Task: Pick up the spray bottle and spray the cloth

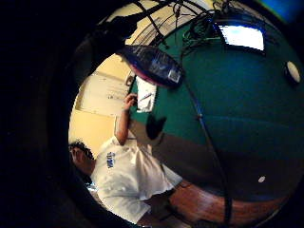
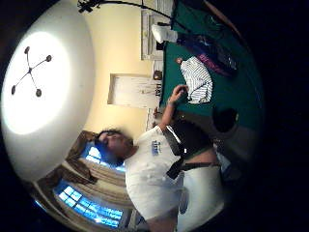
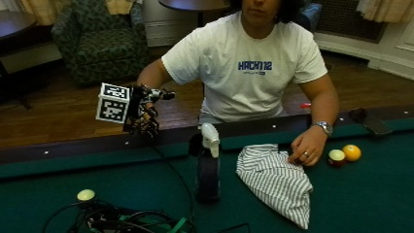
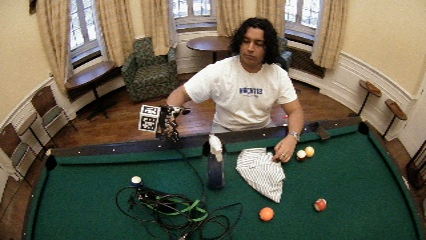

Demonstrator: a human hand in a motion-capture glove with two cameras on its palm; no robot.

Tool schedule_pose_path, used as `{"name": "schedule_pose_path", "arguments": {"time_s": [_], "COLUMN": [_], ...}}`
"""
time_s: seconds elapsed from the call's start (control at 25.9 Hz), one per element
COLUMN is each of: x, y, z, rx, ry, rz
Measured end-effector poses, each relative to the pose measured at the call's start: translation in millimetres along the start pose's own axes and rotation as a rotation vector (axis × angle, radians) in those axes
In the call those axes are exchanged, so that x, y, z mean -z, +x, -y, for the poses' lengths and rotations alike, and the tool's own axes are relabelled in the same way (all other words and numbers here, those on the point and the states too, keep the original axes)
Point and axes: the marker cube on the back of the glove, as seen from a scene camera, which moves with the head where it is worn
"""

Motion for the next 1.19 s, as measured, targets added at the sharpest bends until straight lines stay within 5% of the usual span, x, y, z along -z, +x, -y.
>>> {"name": "schedule_pose_path", "arguments": {"time_s": [1.19], "x": [-40], "y": [18], "z": [106], "rx": [-0.053], "ry": [0.218], "rz": [0.067]}}
